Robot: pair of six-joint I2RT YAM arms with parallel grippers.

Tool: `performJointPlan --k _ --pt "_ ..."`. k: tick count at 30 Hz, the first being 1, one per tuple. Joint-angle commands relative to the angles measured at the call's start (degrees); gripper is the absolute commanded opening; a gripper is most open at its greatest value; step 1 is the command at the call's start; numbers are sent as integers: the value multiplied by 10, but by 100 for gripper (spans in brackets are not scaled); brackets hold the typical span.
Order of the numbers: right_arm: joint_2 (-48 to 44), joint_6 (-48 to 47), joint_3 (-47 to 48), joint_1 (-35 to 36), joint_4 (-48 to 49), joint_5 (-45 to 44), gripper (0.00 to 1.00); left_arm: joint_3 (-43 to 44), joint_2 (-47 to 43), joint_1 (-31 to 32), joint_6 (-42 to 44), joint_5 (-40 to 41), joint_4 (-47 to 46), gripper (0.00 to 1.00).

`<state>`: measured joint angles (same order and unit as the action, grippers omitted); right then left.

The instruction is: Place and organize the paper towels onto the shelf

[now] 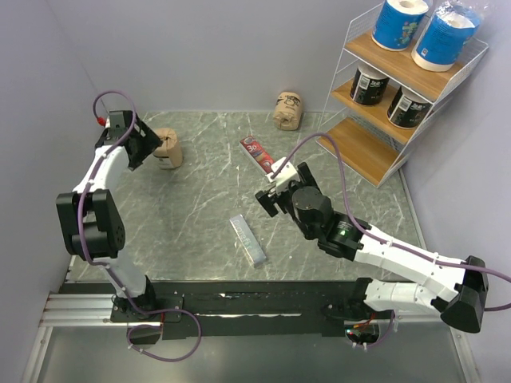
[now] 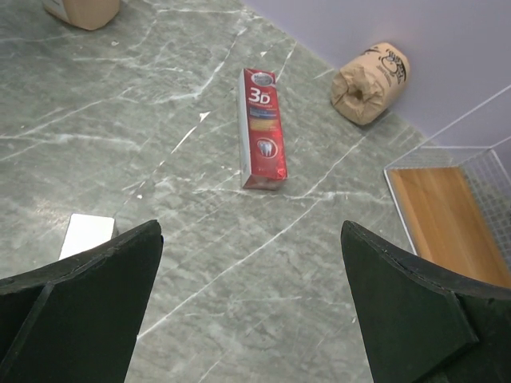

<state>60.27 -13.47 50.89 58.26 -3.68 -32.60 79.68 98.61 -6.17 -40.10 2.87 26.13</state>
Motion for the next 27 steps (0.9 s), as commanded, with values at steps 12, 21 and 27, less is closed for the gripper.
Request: performJointPlan --k 12,21,27 --pt "5 3 -6 11 29 -2 100 79 86 0 5 -18 -49 89" --pt "13 -2 -11 10 33 -7 100 68 113 2 22 -48 -63 79" --pt "21 20 -6 11 19 0 100 95 134 5 47 -38 -25 79"
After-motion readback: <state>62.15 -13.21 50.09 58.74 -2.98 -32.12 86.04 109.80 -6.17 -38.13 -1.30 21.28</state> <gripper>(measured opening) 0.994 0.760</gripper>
